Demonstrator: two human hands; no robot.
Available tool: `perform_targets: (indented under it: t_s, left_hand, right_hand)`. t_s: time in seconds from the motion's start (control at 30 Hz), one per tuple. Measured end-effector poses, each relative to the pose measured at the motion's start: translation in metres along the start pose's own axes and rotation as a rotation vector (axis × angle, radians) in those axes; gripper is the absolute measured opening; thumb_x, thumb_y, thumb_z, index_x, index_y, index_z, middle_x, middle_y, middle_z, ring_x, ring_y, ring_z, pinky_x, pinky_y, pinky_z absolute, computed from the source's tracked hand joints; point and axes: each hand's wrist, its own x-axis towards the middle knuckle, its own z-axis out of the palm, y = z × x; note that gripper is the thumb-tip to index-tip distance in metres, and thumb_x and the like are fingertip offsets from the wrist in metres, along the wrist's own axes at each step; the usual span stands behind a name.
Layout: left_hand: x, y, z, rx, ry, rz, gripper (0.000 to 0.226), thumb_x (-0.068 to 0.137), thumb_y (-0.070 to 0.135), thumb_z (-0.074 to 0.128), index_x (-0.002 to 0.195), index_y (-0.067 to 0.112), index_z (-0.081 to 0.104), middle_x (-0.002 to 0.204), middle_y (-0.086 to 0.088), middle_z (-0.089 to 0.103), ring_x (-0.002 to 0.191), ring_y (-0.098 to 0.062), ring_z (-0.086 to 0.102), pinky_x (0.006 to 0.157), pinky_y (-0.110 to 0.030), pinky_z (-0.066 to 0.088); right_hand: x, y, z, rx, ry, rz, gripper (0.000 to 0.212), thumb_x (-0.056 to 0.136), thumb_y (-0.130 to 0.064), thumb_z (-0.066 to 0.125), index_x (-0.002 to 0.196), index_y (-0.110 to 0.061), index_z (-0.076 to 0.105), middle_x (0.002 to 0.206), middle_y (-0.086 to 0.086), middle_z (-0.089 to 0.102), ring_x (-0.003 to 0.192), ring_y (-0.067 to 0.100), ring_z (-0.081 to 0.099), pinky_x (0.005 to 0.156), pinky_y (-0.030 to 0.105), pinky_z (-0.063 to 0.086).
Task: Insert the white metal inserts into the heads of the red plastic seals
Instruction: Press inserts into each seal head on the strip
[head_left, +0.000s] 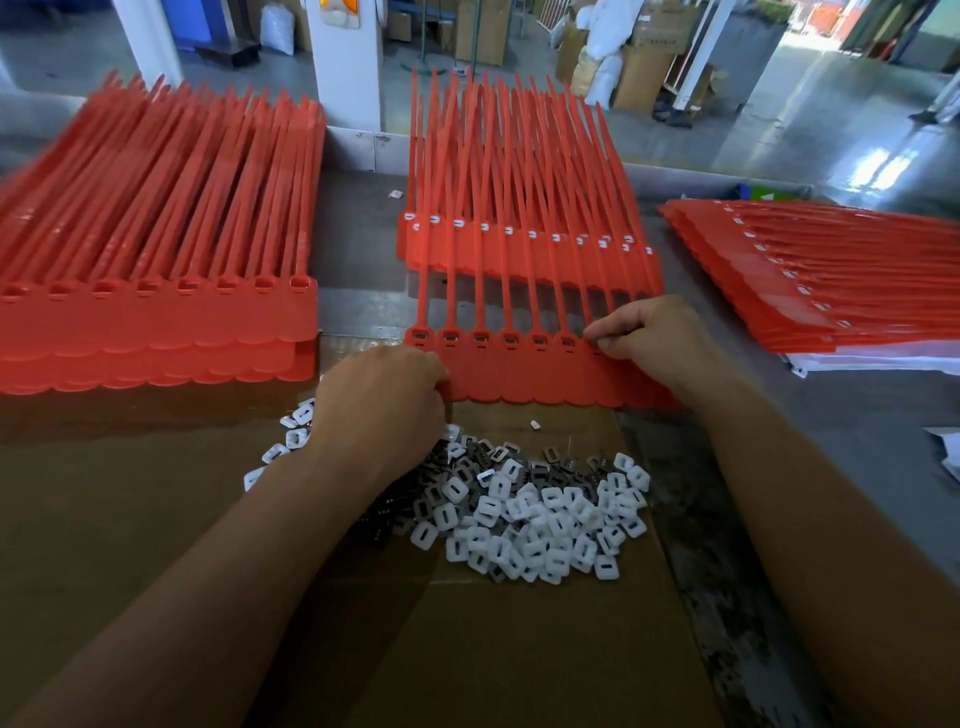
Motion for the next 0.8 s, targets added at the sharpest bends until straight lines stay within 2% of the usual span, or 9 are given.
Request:
perform_targets:
  t_s: [0.1,0.23,0.33,0.53,0.67,0.8]
  left_hand:
    - [-0.001,0.0,0.0,-0.002,0.008,-0.001,0.032,0.087,0.014,0.041,0.106,0.021,0.066,0.112,0.004,0.065,0.102,-0.016,0.059,0.083,-0.031,0.046]
    - [-0.001,0.0,0.0,-0.009,0.01,0.002,0.032,0.088,0.015,0.041,0.106,0.022,0.066,0.113,0.004,0.065,0.102,-0.016,0.059,0.082,-0.03,0.045]
    - [-0.001,0.0,0.0,-0.01,0.014,0.004,0.032,0.088,0.016,0.04,0.106,0.022,0.066,0.113,0.005,0.064,0.101,-0.015,0.058,0.08,-0.028,0.044]
    - [-0.001,0.0,-0.001,-0.006,0.014,0.007,0.032,0.089,0.016,0.04,0.107,0.023,0.066,0.113,0.006,0.064,0.101,-0.015,0.059,0.079,-0.027,0.043]
    - [-0.001,0.0,-0.001,-0.009,0.004,0.006,0.032,0.089,0.016,0.04,0.108,0.023,0.065,0.115,0.005,0.064,0.102,-0.016,0.059,0.082,-0.029,0.044]
    - [-0.001,0.0,-0.002,-0.009,-0.002,0.001,0.033,0.089,0.015,0.04,0.109,0.022,0.064,0.115,0.004,0.064,0.102,-0.016,0.059,0.084,-0.03,0.046]
  right_hand:
    - [0.0,-0.003,0.0,0.018,0.003,0.031,0.031,0.077,-0.002,0.069,0.065,-0.031,0.066,0.075,-0.012,0.064,0.073,-0.003,0.056,0.063,0.01,0.039]
    - [0.002,-0.007,-0.001,0.047,0.009,0.092,0.028,0.073,0.0,0.071,0.064,-0.026,0.065,0.073,-0.013,0.062,0.075,-0.001,0.054,0.065,0.015,0.038]
    - [0.003,-0.009,-0.002,0.048,-0.004,0.131,0.022,0.072,-0.001,0.071,0.067,-0.022,0.066,0.072,-0.012,0.062,0.072,-0.002,0.051,0.058,0.015,0.034]
    - [0.006,-0.011,0.001,0.054,0.022,0.163,0.022,0.072,0.001,0.065,0.063,-0.02,0.066,0.069,-0.008,0.062,0.067,0.003,0.051,0.056,0.019,0.035]
    - [0.009,-0.011,0.005,0.033,0.057,0.171,0.025,0.072,0.002,0.062,0.06,-0.02,0.064,0.069,-0.006,0.062,0.07,0.004,0.053,0.061,0.021,0.04]
    - [0.004,-0.009,0.003,0.014,0.039,0.125,0.025,0.076,-0.001,0.064,0.065,-0.023,0.064,0.074,-0.009,0.061,0.075,0.002,0.052,0.063,0.019,0.037]
